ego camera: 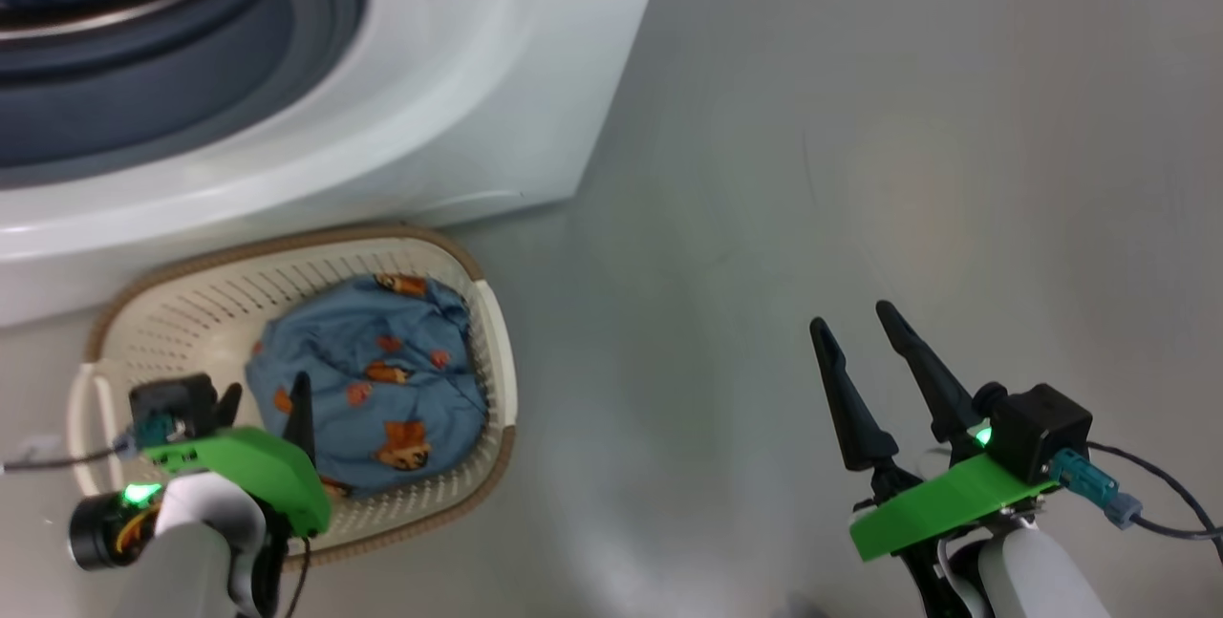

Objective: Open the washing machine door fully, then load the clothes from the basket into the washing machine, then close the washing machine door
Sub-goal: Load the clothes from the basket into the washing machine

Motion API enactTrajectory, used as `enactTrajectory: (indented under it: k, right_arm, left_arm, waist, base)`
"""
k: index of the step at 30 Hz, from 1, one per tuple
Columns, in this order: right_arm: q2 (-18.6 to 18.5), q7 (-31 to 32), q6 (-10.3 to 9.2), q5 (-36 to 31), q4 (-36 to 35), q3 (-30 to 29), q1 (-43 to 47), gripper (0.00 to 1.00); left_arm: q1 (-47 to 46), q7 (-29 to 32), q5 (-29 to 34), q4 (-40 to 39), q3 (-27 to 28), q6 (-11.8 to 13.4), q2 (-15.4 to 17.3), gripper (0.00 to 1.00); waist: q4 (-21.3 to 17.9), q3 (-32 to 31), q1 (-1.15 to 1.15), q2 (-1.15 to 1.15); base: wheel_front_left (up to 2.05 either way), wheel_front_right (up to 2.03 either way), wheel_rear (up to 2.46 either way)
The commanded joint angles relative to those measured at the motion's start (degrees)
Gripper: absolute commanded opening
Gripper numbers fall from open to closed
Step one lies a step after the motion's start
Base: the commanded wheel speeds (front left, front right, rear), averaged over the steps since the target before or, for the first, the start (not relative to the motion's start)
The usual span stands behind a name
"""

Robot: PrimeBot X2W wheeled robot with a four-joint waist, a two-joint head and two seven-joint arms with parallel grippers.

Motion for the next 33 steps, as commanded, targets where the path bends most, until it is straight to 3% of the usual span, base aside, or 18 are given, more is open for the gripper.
enactTrajectory:
  k: [1,16,21,33]
  right_arm:
    - [0.26,-0.68,0.09,0.65,-1.31,1.53,-0.82,1.00]
    - [0.70,-0.68,0.09,2.24,-1.85,2.82,-5.34,1.00]
    - [0.71,-0.68,0.09,2.88,-2.46,2.98,-6.74,1.00]
    - [0.71,-0.68,0.09,2.73,-2.75,2.87,-8.66,1.00]
  left_arm:
    - [-2.08,1.56,0.74,1.44,1.23,1.15,2.01,1.00]
    - [-14.98,8.21,0.74,14.11,0.97,5.10,3.97,1.00]
    - [-18.34,8.29,0.91,18.11,0.94,6.37,5.47,1.00]
    - [-24.15,6.47,-0.59,25.78,1.36,6.71,6.51,1.00]
  waist:
    - [-2.70,5.05,0.00,0.00]
    - [-4.70,14.97,0.00,0.00]
    - [-5.36,17.88,0.00,0.00]
    - [-5.59,21.92,0.00,0.00]
  base:
    - [0.00,0.00,0.00]
    - [0.00,0.00,0.00]
    - [0.00,0.00,0.00]
    - [0.00,0.00,0.00]
